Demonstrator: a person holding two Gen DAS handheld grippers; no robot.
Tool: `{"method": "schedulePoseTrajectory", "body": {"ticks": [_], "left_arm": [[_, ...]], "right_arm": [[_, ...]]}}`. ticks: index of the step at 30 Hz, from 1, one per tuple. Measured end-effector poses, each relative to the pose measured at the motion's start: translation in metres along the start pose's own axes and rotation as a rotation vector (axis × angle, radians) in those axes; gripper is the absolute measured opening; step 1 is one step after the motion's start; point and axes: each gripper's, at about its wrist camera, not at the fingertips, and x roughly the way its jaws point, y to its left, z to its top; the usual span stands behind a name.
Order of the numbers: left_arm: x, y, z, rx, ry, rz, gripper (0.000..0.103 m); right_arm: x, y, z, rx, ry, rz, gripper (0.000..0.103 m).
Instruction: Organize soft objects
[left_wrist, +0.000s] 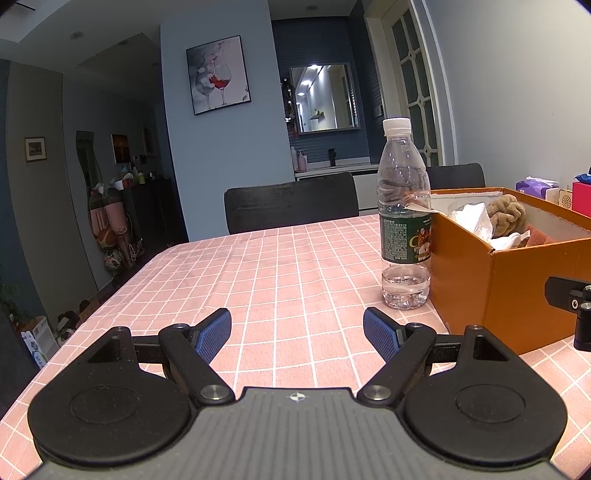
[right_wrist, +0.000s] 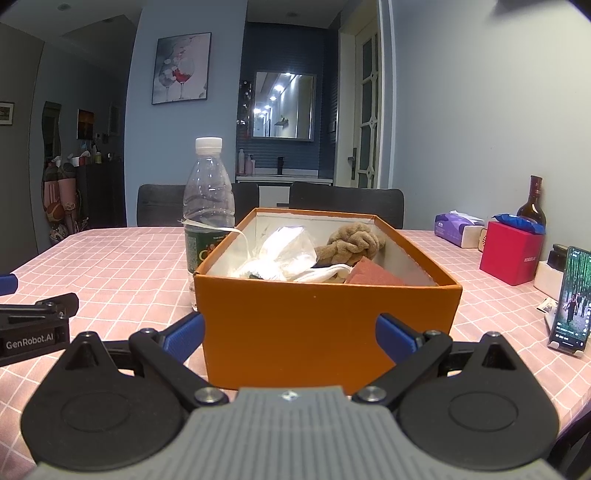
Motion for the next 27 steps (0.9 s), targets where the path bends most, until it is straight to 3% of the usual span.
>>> {"method": "schedulePoseTrajectory", "body": {"ticks": [27], "left_arm": [[-0.0012,-0.0018,-0.0009,-0.004,0.007,-0.015,0.095]], "right_arm": [[-0.0019,0.0010,-0.0015,0.007,0.012,-0.010,0.097]]}}
